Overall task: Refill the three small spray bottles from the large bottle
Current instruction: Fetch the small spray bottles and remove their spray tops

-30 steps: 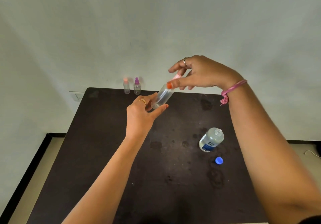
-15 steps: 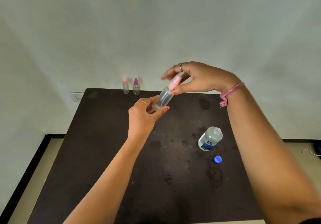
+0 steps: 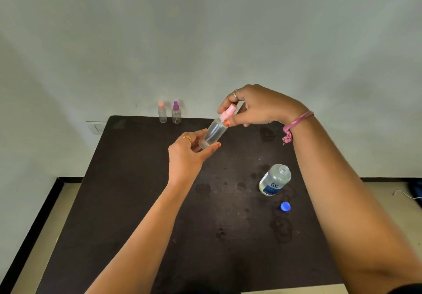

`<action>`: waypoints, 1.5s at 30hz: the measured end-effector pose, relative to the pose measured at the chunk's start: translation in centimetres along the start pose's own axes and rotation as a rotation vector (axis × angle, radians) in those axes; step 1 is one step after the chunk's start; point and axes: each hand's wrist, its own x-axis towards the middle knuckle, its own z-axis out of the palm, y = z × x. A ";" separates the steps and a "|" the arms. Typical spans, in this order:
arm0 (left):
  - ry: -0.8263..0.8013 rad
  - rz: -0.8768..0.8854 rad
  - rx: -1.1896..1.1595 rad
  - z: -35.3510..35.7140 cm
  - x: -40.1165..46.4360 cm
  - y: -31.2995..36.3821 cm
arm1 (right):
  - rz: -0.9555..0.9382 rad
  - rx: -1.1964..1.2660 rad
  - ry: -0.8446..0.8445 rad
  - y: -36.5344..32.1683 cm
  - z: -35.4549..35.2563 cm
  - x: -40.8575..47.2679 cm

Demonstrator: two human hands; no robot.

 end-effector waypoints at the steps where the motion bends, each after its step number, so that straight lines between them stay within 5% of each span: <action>1: 0.000 -0.008 -0.004 0.1 0.0 -0.1 | -0.002 0.025 -0.002 0.1 -0.1 0.0; 16: -0.049 -0.033 0.034 1.5 -0.2 -1.5 | 0.109 -0.020 -0.023 1.3 0.7 -0.4; 25: -0.071 -0.160 0.025 1.8 -0.1 -4.8 | 0.138 0.133 0.318 4.3 -0.6 -3.5; 35: -0.136 -0.269 -0.041 4.3 0.0 -7.1 | 0.426 0.694 0.743 8.0 13.2 -3.7; 39: -0.177 -0.281 -0.008 5.6 -0.3 -8.3 | 0.576 0.895 0.745 9.1 19.9 -4.2; 45: -0.263 -0.285 0.089 8.1 -0.6 -10.7 | 0.840 0.789 0.647 12.3 25.6 -5.1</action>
